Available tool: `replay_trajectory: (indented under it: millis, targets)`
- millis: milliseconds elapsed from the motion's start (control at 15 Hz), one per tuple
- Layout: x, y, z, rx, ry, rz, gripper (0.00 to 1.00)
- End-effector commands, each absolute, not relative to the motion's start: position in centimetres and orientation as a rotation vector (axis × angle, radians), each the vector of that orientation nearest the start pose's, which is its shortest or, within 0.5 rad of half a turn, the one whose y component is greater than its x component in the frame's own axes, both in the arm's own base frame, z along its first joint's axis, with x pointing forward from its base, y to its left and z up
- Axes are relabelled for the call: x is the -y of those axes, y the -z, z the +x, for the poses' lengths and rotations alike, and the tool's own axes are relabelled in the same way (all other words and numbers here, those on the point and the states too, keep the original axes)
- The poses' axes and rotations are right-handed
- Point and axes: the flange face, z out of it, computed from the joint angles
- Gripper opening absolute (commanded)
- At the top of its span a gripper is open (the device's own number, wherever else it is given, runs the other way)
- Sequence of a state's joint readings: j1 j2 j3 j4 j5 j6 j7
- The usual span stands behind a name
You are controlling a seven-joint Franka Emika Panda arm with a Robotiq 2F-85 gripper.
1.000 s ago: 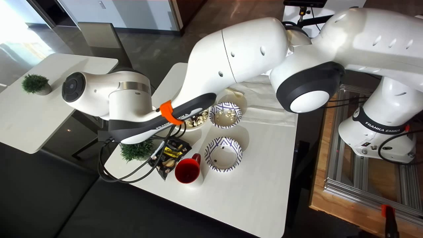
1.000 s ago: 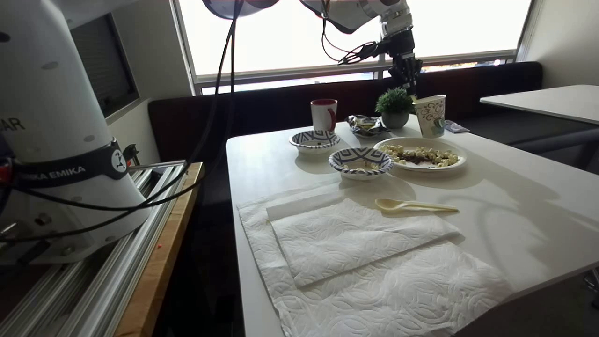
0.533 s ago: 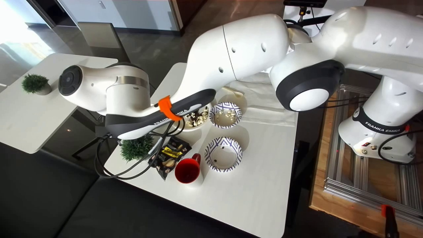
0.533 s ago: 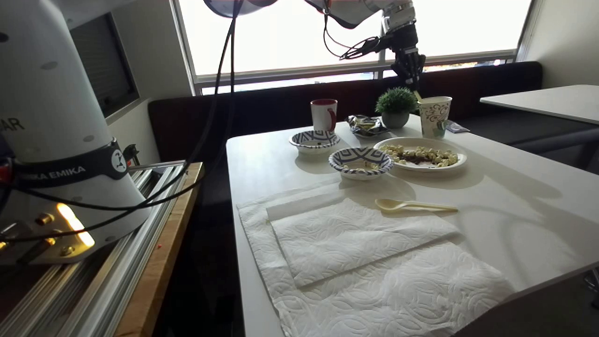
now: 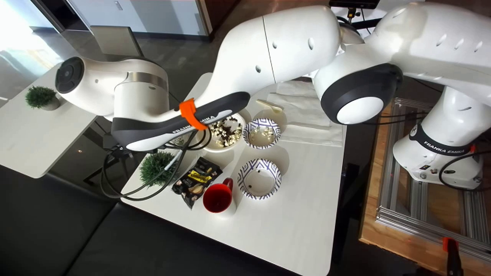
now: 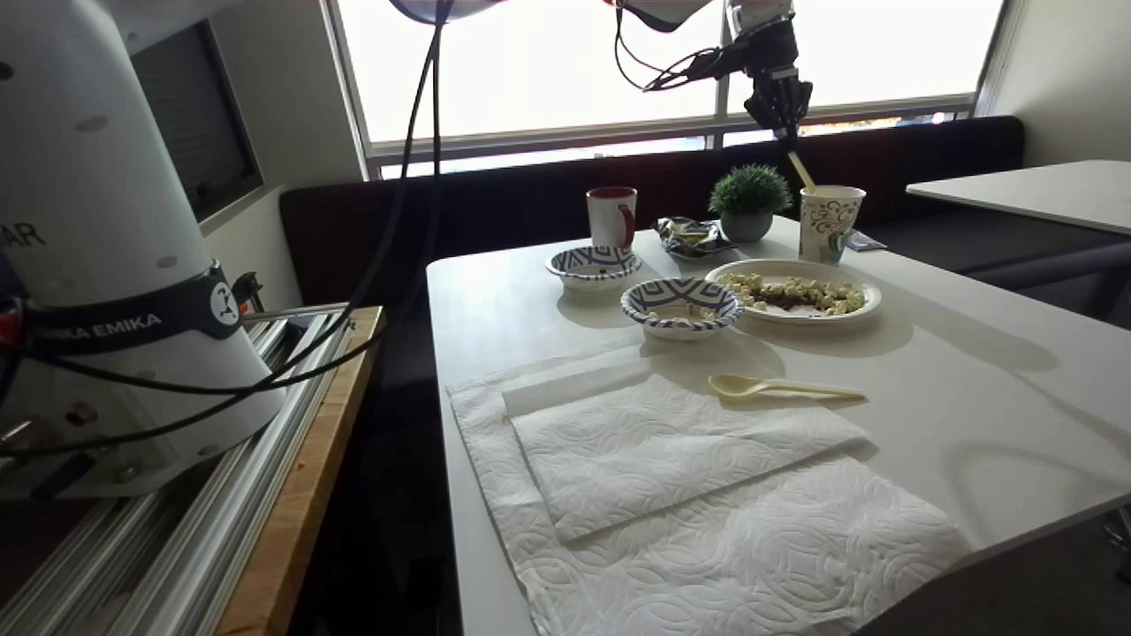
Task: Place the fork next to the spoon
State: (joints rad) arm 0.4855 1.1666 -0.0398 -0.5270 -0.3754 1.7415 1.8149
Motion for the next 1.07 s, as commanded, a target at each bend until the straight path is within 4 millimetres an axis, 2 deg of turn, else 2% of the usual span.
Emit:
replay_trajectory:
  millis: [0,533,867,1000]
  targets:
    - [-33.5,-35.7,73.0,-1.956,0.564,-2.526,0.01]
    - [-33.2,-42.9,71.8,-1.932,0.49,-2.488,0.01]
    - [-29.7,-45.3,70.8,-2.066,0.429,-2.55,0.01]
    - [-27.9,-46.0,70.1,-2.112,0.342,-2.599,0.01]
